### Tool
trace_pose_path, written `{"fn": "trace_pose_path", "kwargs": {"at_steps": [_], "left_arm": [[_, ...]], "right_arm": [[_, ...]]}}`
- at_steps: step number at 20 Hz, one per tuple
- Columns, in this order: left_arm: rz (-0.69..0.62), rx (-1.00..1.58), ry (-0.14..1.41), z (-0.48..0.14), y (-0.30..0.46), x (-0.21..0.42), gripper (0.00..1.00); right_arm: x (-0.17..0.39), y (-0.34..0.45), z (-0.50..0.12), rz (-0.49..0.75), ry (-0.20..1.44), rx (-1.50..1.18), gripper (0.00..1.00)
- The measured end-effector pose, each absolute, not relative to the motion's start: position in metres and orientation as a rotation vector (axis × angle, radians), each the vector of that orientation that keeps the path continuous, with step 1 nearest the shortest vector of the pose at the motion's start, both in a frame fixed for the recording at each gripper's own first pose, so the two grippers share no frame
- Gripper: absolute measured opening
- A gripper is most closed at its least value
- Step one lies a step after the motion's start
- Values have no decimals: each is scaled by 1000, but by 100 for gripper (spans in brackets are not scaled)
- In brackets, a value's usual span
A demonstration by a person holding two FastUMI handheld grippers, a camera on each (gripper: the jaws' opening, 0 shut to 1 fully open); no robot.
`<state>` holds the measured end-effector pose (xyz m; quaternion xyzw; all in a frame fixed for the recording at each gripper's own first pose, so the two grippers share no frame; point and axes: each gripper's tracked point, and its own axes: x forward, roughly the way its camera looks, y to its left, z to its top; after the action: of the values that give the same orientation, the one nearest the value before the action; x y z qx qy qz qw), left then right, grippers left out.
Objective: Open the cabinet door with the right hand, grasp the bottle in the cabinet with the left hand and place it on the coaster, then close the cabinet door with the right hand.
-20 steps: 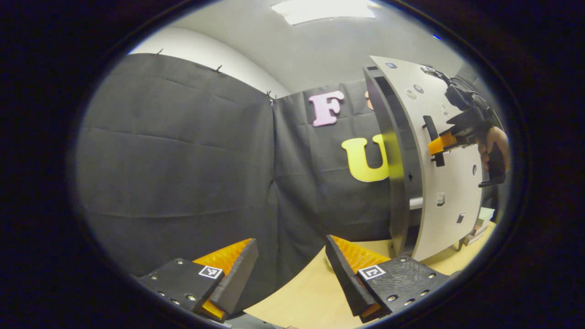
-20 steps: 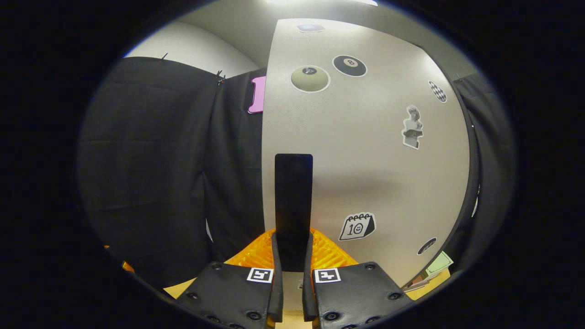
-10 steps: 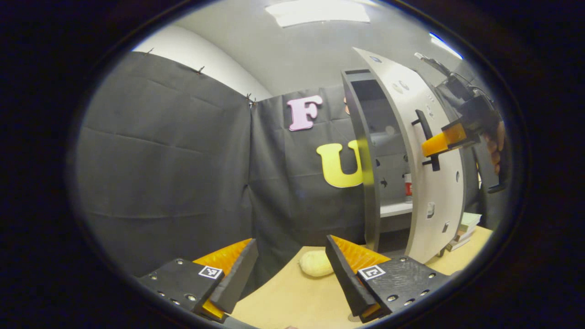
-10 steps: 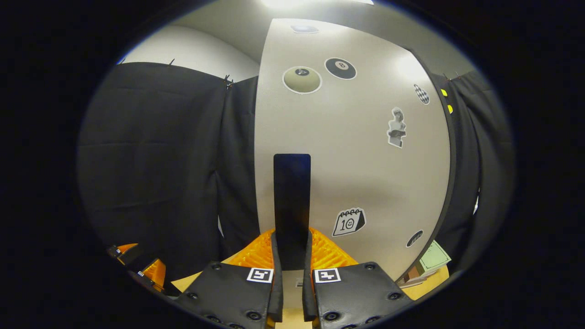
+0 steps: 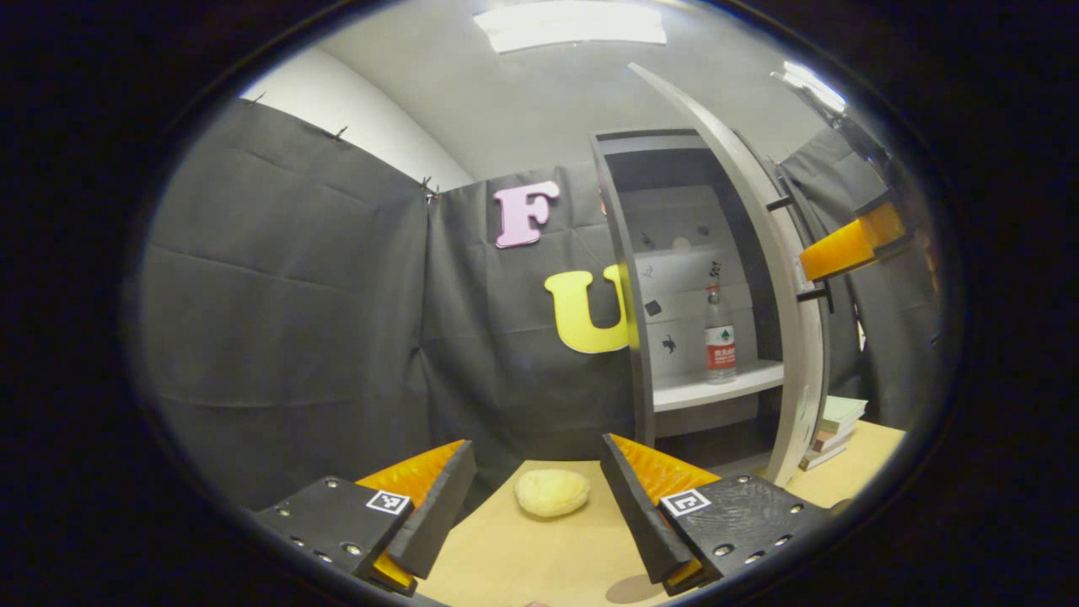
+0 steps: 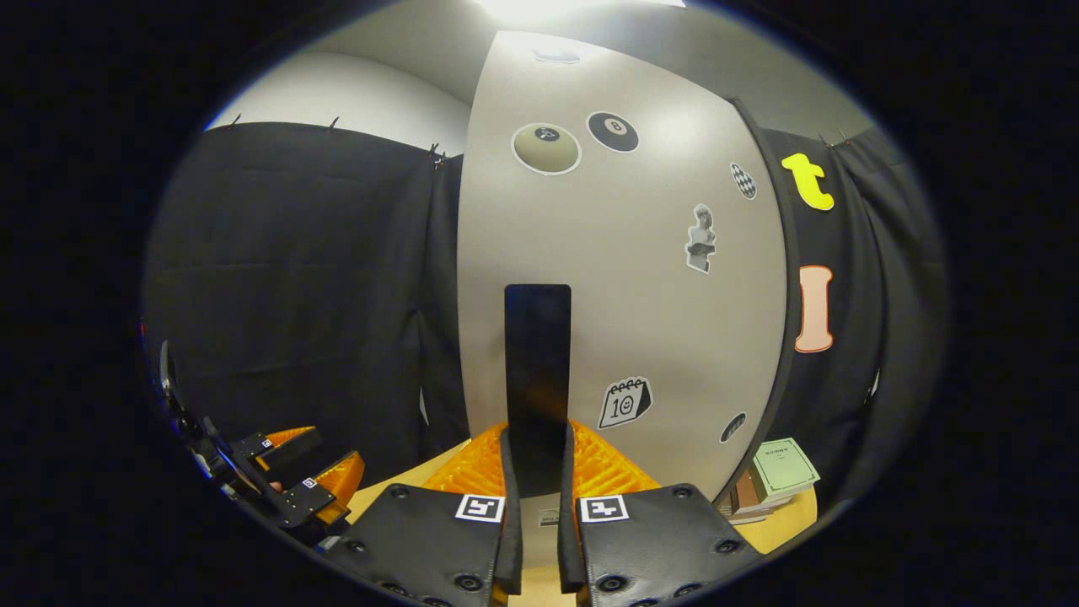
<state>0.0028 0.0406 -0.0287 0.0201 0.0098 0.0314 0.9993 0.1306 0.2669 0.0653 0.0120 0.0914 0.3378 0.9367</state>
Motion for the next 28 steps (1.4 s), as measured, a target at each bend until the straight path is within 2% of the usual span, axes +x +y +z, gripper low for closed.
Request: {"fn": "trace_pose_path", "kwargs": {"at_steps": [1,10,11,12,14,16,17,18,21,23,24,28], "left_arm": [[52,44,13,-26,36,3,89],[-50,65,-9,-16,-26,7,89],[-62,68,-9,-15,-33,5,89],[-73,68,-9,-16,-40,6,94],[-94,65,-6,-17,-54,6,94],[-108,61,-2,-17,-67,6,91],[-115,57,0,-17,-73,6,89],[-121,52,2,-17,-80,5,89],[-135,41,4,-16,-94,4,89],[-142,38,2,-15,-105,3,92],[-145,40,0,-13,-109,2,89],[-155,39,0,-10,-126,1,89]], "right_arm": [[130,263,64,698,192,20,19],[117,221,65,710,202,30,19],[115,216,66,708,208,46,18],[115,211,65,702,215,50,18],[115,200,67,678,205,36,18],[115,192,67,646,187,19,16],[117,188,66,635,181,13,18],[116,184,66,623,182,12,15],[114,170,67,589,186,15,17],[117,161,67,555,175,13,15],[118,156,67,533,168,6,17],[128,131,65,436,152,-8,17]]}}
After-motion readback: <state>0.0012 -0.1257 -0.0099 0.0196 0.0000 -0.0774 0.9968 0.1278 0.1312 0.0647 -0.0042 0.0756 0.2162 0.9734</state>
